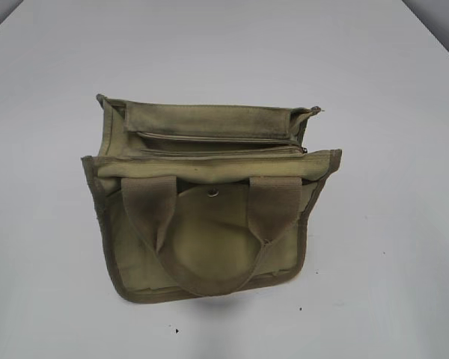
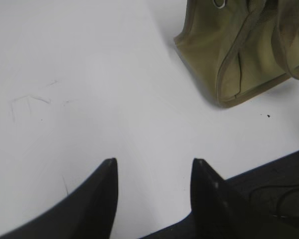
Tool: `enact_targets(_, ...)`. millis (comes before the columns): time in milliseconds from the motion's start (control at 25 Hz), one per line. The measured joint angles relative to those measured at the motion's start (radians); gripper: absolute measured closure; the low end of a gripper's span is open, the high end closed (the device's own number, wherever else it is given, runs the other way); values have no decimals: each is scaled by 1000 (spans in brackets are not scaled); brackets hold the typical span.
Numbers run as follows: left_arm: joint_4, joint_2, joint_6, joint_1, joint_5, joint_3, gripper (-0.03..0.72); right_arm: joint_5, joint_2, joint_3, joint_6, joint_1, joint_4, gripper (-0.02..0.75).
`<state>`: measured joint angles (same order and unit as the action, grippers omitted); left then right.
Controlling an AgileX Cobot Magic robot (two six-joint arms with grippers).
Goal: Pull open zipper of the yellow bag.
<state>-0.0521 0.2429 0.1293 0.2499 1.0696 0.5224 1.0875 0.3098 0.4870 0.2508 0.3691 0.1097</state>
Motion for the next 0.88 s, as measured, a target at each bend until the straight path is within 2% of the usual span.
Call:
enact_targets(400, -1, 0, 2, 0, -1, 0, 317, 0, 0, 0, 0, 0, 0, 342)
enact_targets(520, -1, -1, 2, -12, -1, 0, 317, 0, -8, 0, 0, -34, 12, 342)
enact_targets(600, -1, -6, 2, -50, -1, 0, 317, 0, -27, -1, 0, -100, 21, 342)
enact_targets(720, -1, -29, 2, -142, -4, -1, 317, 0, -89, -1, 0, -216, 32, 342)
enact_targets(880, -1, -88, 2, -239, -5, -2, 317, 0, -203, -1, 0, -292, 44, 342)
